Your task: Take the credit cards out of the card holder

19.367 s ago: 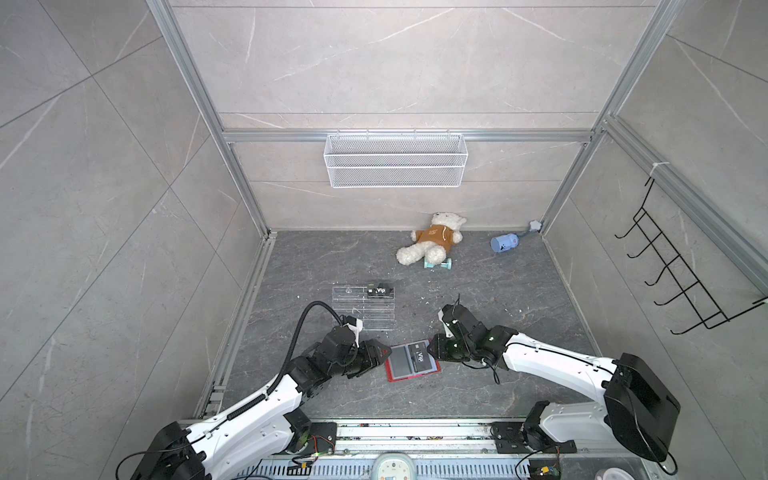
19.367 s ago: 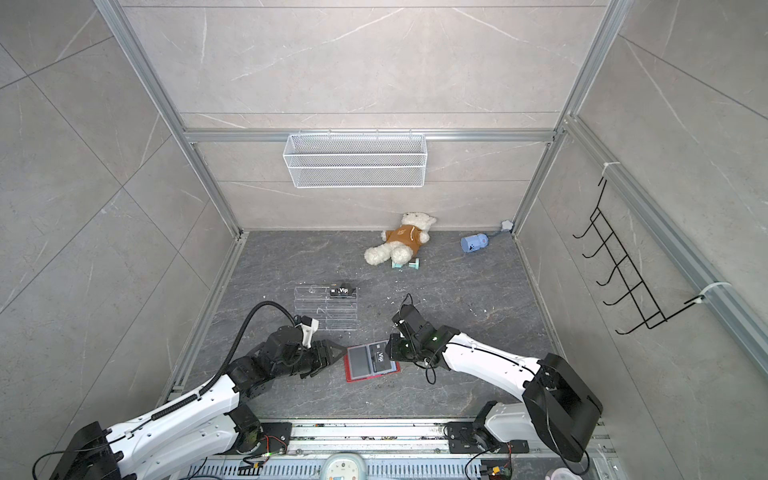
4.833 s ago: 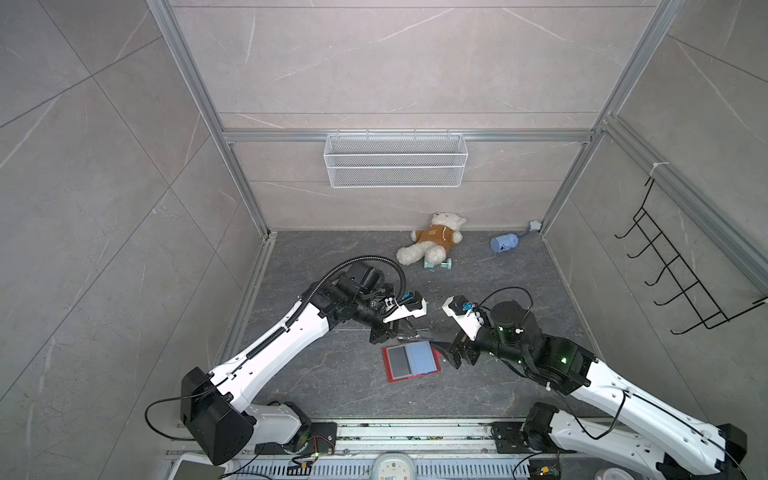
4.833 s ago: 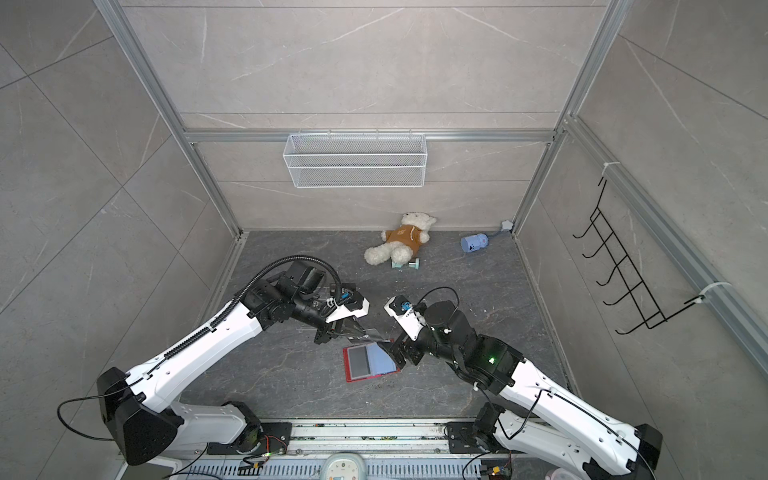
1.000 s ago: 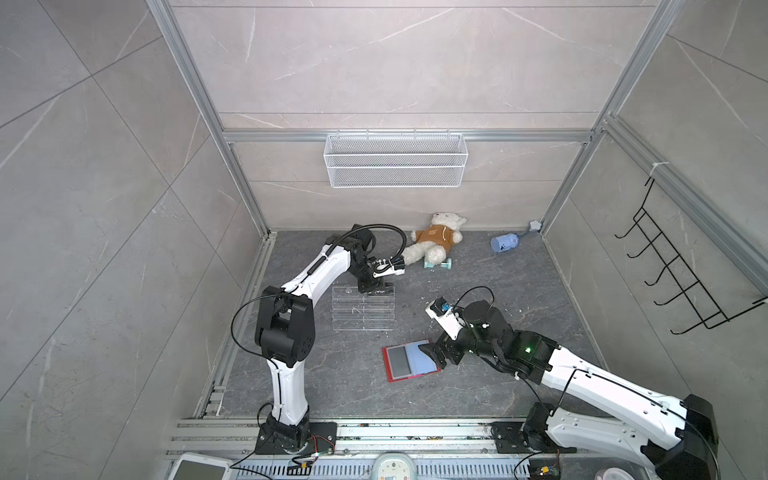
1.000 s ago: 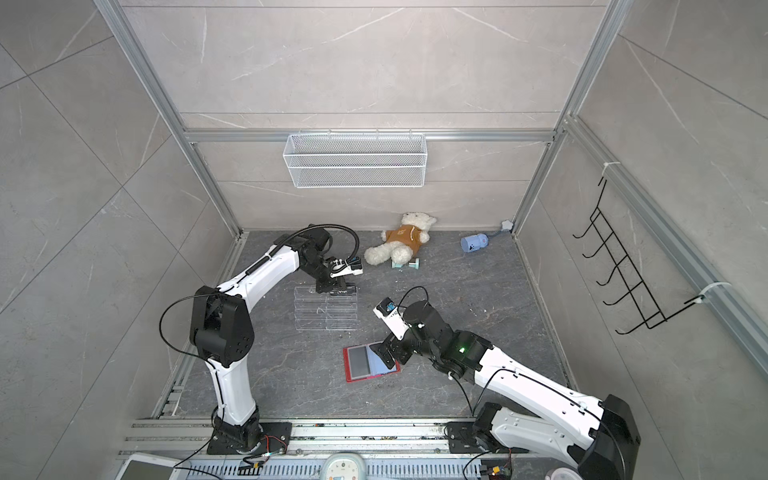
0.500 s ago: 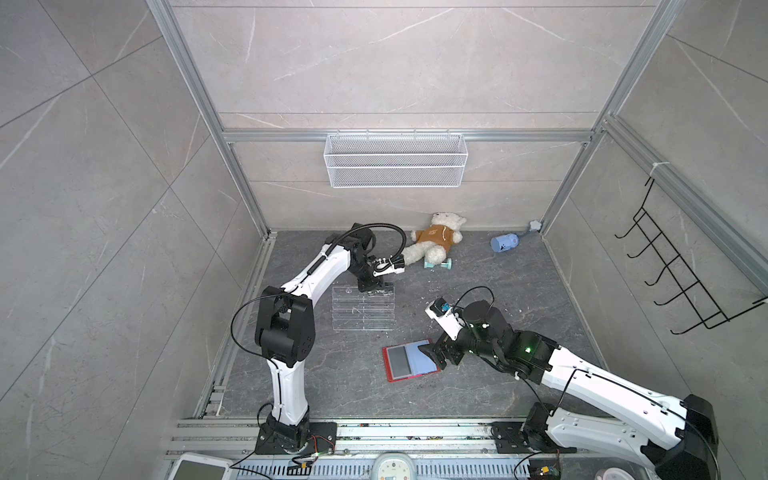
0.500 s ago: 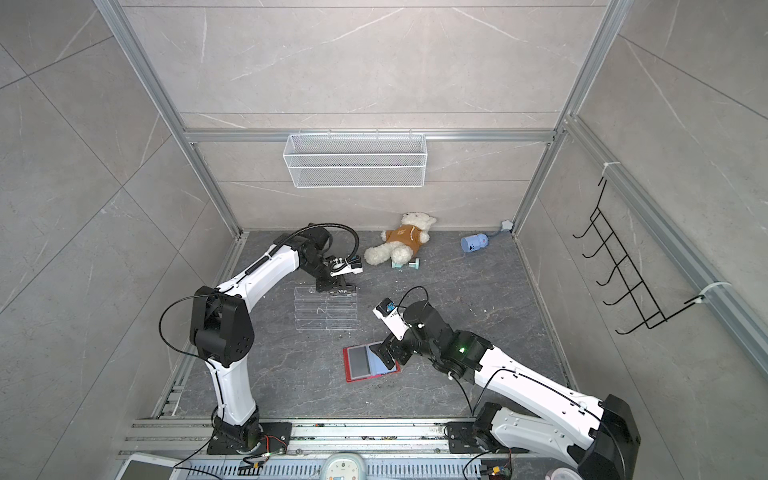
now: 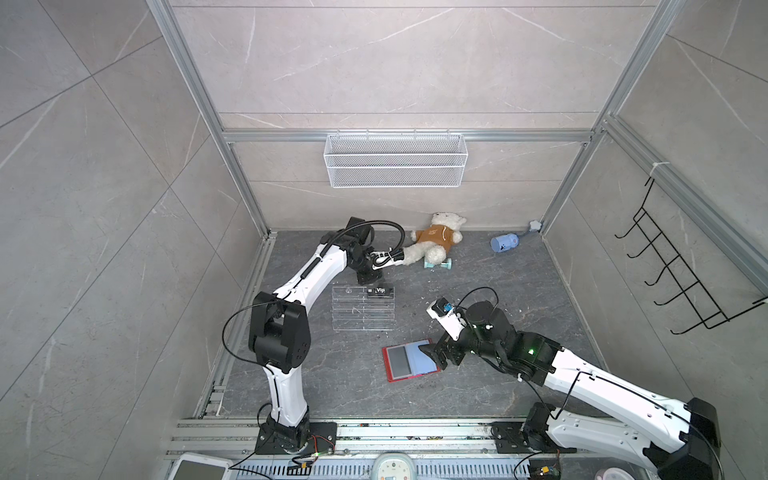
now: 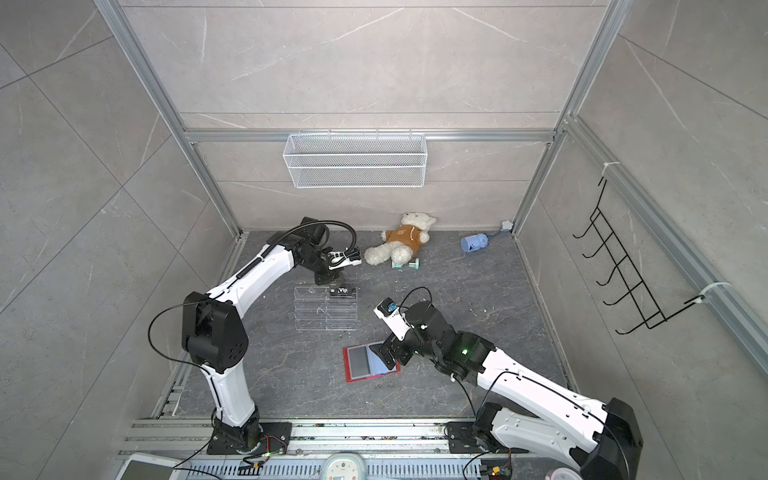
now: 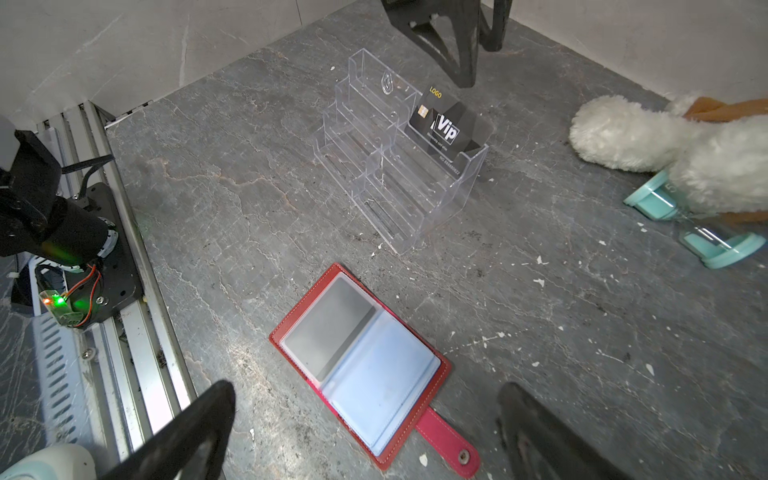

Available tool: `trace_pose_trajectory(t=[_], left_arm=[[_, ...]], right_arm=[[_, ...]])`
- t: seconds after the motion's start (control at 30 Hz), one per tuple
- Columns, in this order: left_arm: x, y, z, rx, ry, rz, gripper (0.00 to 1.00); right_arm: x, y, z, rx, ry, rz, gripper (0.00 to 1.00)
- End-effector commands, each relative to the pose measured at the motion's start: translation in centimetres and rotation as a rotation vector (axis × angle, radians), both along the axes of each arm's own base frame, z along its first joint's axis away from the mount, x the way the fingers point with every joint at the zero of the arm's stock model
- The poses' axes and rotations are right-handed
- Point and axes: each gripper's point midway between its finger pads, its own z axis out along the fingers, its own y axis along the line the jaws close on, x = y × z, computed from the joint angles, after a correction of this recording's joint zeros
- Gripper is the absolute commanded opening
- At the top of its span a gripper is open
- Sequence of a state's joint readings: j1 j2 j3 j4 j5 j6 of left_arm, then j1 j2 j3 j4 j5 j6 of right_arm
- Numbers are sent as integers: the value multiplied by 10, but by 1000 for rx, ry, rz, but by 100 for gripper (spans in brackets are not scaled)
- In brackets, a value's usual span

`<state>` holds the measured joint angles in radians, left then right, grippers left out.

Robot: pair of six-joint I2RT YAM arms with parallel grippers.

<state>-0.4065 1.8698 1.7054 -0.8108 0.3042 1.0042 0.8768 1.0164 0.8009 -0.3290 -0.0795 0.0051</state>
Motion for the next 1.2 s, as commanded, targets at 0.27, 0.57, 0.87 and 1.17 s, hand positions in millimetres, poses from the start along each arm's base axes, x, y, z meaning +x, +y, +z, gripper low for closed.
trace_pose_trajectory(t=[0.27, 0.57, 0.87, 1.17], left_arm=[[-17, -1, 118, -207, -309, 98, 62], [-68, -4, 193, -517, -371, 121, 77], [-135, -6, 226, -726, -287, 66, 100], [-160, 7, 225, -906, -13, 296, 100]], right_arm=[[0, -2, 8, 46, -11, -21, 100], [5, -18, 20, 76, -45, -117, 100], [7, -35, 23, 102, -67, -197, 100], [10, -51, 26, 122, -76, -289, 100]])
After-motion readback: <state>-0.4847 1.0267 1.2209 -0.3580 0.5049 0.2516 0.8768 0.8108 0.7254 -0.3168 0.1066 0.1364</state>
